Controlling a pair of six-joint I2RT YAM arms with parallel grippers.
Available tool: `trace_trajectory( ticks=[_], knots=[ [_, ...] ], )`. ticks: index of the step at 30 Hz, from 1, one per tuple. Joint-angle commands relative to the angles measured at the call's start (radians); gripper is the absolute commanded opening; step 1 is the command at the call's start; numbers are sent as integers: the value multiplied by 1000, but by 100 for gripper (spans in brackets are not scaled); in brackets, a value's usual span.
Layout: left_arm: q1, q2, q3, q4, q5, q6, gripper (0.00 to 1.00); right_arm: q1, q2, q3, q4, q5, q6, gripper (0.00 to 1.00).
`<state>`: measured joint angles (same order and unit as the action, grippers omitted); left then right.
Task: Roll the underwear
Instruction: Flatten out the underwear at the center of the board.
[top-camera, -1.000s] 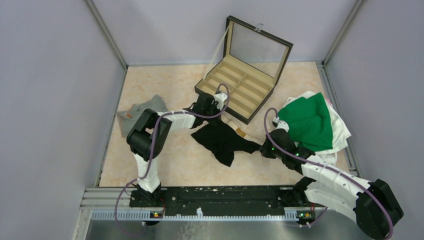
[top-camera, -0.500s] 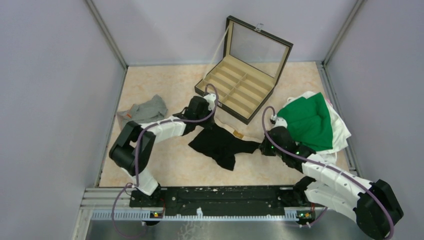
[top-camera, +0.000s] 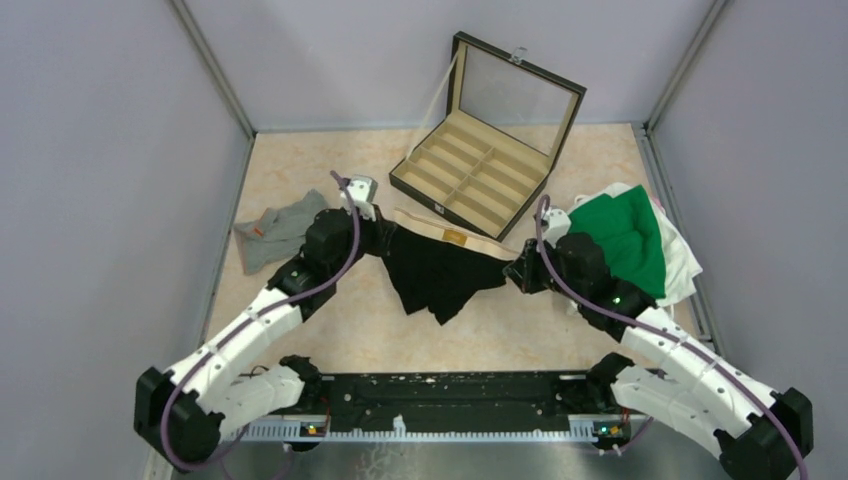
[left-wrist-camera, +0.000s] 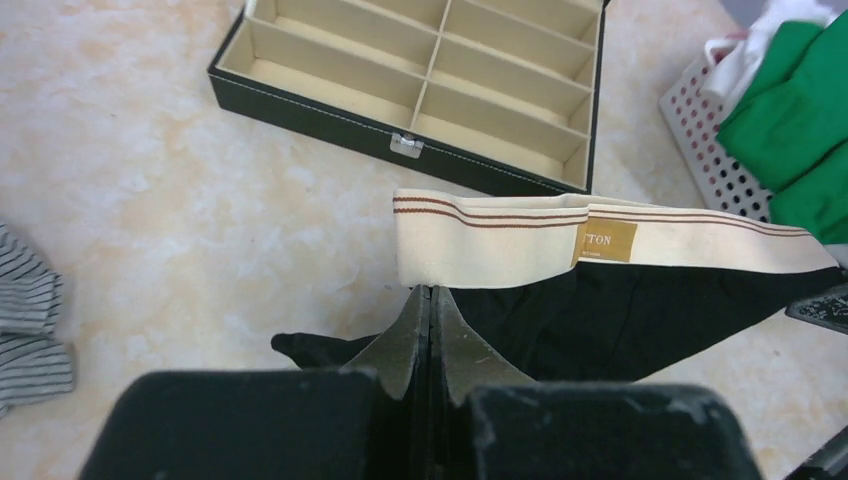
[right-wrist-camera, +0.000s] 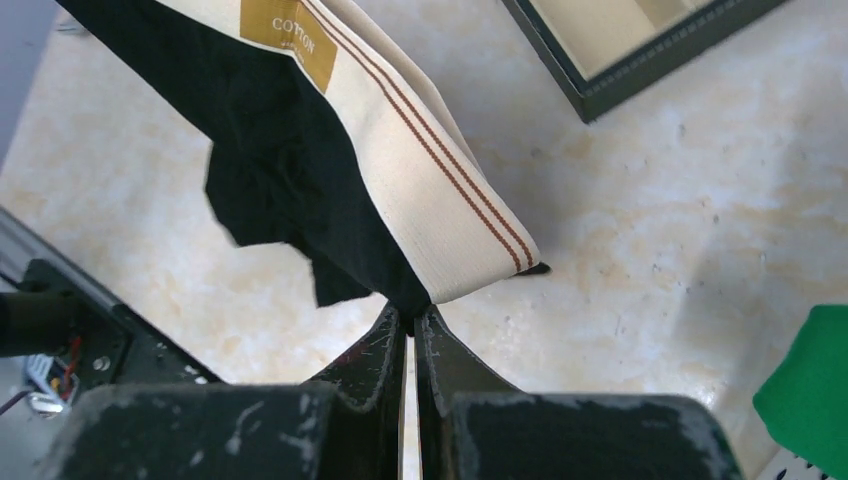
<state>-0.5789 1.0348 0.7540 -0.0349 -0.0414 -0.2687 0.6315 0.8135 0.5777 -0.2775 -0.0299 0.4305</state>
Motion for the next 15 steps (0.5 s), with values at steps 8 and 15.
trace_trajectory(
  ticks=[8,15],
  knots=[
    [-5,-327,3,-268,-69,-126,0,-4,-101,257,-283,-170,-13,0],
    [-5,-495,23,-450,-60,-212,0,2,-158,267,-389,-330,57,0]
  ],
)
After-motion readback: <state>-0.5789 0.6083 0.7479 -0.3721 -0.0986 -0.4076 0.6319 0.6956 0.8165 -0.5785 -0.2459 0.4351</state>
